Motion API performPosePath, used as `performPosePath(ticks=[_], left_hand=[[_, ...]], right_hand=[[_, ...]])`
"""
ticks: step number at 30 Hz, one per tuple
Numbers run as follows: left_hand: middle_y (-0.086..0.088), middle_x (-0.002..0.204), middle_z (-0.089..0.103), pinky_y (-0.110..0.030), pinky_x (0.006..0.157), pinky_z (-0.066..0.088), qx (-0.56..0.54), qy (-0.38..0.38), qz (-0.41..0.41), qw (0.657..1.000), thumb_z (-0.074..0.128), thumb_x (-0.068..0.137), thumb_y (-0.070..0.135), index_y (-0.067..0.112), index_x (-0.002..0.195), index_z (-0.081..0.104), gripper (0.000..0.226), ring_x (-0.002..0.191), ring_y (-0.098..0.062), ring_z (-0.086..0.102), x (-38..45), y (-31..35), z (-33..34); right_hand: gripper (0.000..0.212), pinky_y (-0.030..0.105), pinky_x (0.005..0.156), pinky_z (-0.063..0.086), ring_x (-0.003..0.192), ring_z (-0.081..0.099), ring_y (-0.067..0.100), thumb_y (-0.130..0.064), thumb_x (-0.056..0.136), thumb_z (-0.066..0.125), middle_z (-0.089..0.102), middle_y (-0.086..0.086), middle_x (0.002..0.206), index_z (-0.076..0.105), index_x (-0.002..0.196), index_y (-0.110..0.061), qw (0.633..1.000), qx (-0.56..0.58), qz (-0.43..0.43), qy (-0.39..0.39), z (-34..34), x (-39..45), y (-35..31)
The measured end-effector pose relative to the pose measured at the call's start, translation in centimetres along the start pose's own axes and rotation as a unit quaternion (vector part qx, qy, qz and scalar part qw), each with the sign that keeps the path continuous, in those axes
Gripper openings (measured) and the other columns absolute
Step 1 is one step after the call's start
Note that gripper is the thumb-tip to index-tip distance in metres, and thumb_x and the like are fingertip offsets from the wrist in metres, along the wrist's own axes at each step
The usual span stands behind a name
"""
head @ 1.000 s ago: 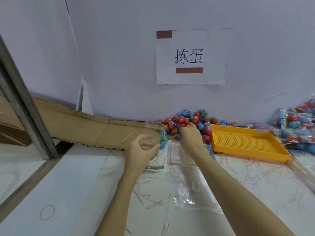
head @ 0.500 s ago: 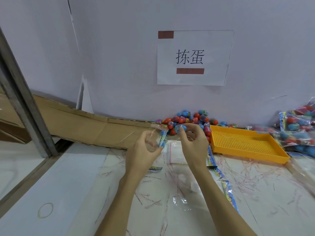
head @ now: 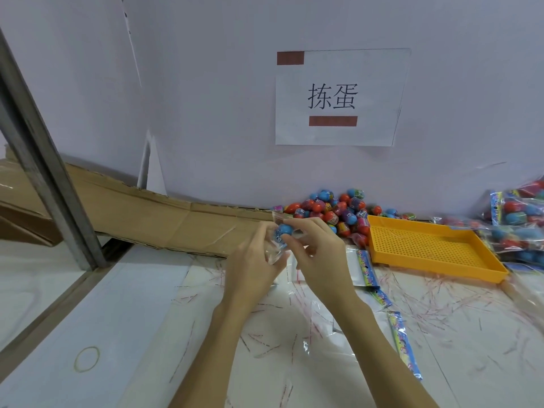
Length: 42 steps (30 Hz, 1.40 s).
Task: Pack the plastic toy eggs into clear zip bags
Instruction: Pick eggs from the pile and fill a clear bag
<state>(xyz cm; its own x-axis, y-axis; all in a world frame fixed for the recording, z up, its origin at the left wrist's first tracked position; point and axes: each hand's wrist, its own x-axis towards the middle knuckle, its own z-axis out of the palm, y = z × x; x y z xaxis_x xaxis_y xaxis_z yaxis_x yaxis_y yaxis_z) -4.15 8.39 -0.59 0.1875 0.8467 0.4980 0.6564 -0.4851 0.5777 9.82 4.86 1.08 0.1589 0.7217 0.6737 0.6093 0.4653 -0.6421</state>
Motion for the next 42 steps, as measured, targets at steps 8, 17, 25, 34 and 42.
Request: performPosePath(ticks=[8,17,25,34,42], left_hand=[[0.018,0.084,0.059,-0.009,0.050,0.040,0.008,0.001,0.034,0.999,0.086,0.083,0.028,0.023,0.114,0.062,0.040,0.068,-0.006,0.055,-0.3,-0.3,0.0],[0.013,0.076,0.066,-0.007,0.054,0.022,0.082,0.041,0.116,0.989,0.077,0.087,0.018,0.022,0.109,0.066,0.025,0.057,-0.006,0.049,-0.5,-0.4,0.1],[0.024,0.088,0.063,-0.019,0.063,0.041,-0.007,0.008,0.075,0.997,0.071,0.077,0.058,0.038,0.121,0.058,0.050,0.073,-0.003,0.058,-0.4,-0.3,0.3],[0.011,0.061,0.056,-0.020,0.040,0.045,-0.069,0.008,-0.061,0.996,0.066,0.079,0.070,0.030,0.094,0.063,0.044,0.051,-0.005,0.056,0.1,-1.4,0.2],[0.002,0.073,0.072,-0.023,0.057,0.057,-0.398,0.093,-0.325,0.853,0.086,0.072,0.061,0.022,0.107,0.068,0.055,0.064,-0.011,0.066,1.1,-1.6,-1.1]], right_hand=[[0.012,0.015,0.068,0.053,0.086,0.067,-0.005,-0.017,0.088,0.077,0.071,-0.023,0.087,0.075,0.092,-0.028,0.991,0.009,0.075,-0.111,-0.7,-0.4,-0.1],[0.033,0.023,0.082,0.037,0.101,0.047,0.001,-0.041,0.109,0.034,0.061,-0.023,0.085,0.058,0.086,-0.041,0.964,0.010,0.089,-0.249,0.1,-1.2,-1.2],[0.027,0.016,0.071,0.041,0.082,0.057,0.002,-0.016,0.106,0.050,0.066,-0.022,0.081,0.071,0.091,-0.022,0.988,-0.006,0.039,-0.150,-0.6,-0.5,-1.0],[0.029,0.030,0.064,0.057,0.082,0.069,0.011,-0.019,0.108,0.047,0.073,-0.017,0.093,0.075,0.103,-0.018,0.995,0.060,0.052,-0.053,0.0,-0.4,-1.1],[0.023,0.010,0.067,0.047,0.085,0.064,0.006,-0.014,0.106,0.047,0.073,-0.001,0.106,0.067,0.116,-0.015,0.983,-0.052,0.174,-0.034,1.4,1.9,3.4]])
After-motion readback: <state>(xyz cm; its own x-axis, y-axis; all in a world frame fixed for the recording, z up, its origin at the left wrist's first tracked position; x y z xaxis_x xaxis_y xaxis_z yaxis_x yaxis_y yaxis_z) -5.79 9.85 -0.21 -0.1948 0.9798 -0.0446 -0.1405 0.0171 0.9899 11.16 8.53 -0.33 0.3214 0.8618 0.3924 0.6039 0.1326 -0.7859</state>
